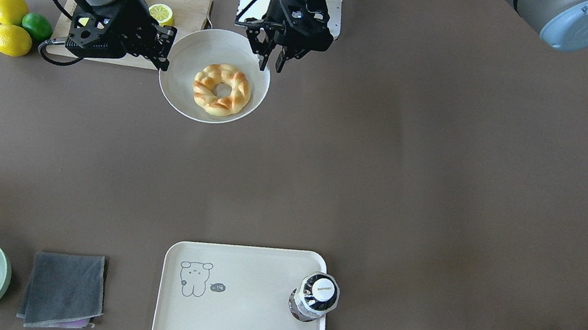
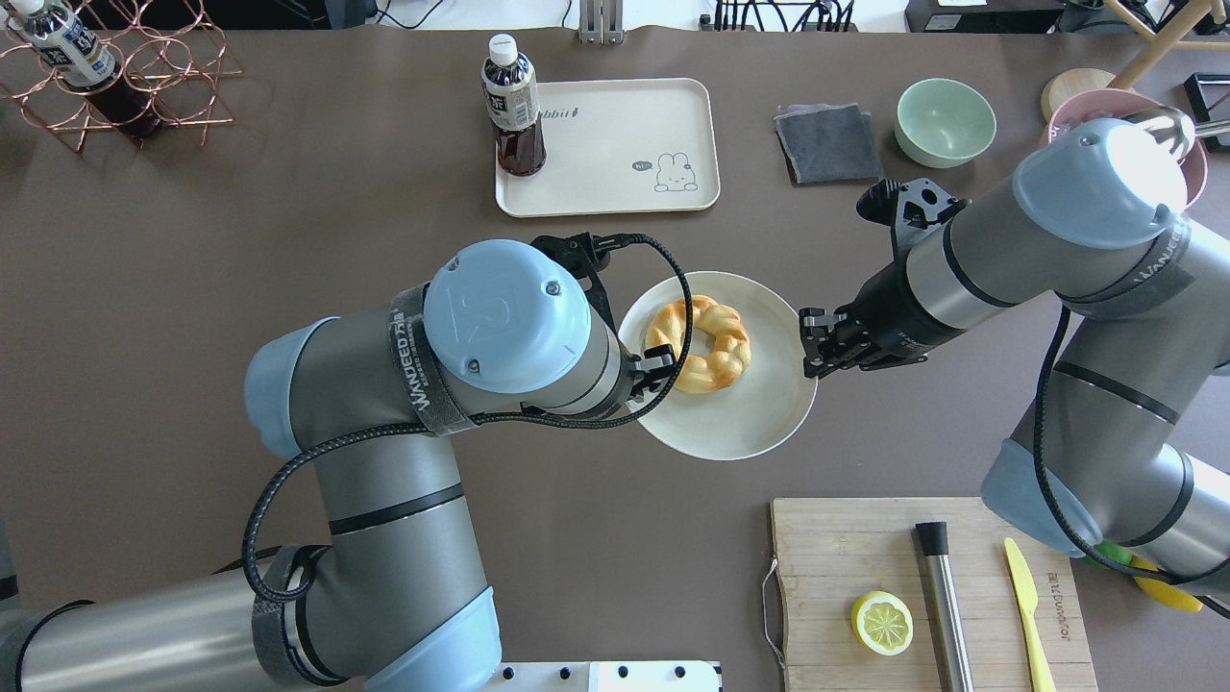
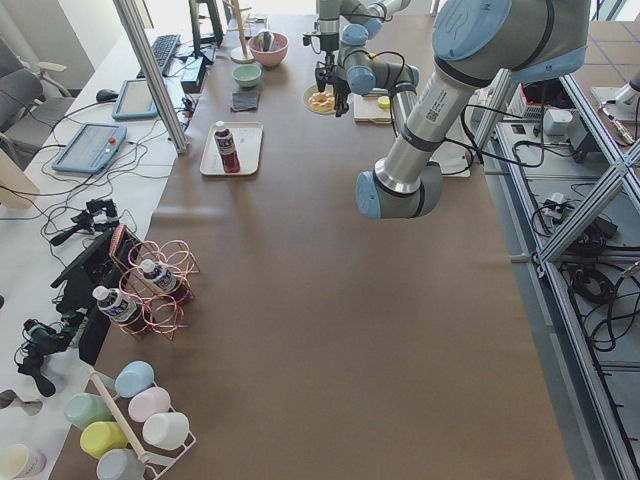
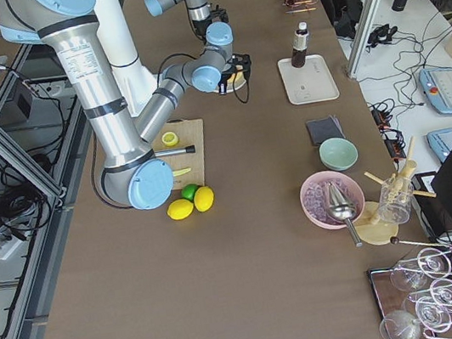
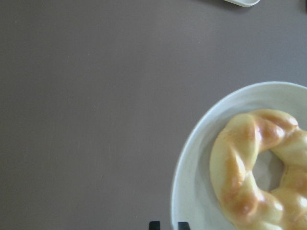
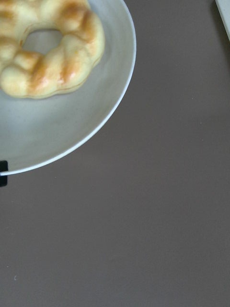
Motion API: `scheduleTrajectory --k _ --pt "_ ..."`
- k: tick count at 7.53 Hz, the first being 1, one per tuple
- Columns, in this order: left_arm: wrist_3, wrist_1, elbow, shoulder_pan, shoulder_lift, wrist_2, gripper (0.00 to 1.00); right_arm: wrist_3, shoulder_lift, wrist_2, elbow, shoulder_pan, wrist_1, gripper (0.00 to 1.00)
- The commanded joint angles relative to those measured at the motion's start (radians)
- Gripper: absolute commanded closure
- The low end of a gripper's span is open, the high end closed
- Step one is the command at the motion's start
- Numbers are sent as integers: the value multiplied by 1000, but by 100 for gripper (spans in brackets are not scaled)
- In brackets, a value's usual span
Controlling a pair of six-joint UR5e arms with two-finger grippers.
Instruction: Place donut on tray
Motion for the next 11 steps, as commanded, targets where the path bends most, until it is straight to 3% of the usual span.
scheduleTrajectory --k 1,2,5,8,11 --pt "41 1 -43 -9 22 -5 2 0 2 4 0 8 0 100" --pt "128 3 -146 -27 91 -15 2 0 6 4 -7 7 0 100" --pt "236 6 -226 -160 214 -130 2 5 54 -4 -103 65 -3 100" --pt "399 4 -286 -303 352 -231 2 54 317 -8 -468 151 3 100" --pt "751 -5 -309 -553 545 -382 2 72 546 -13 -790 191 13 100"
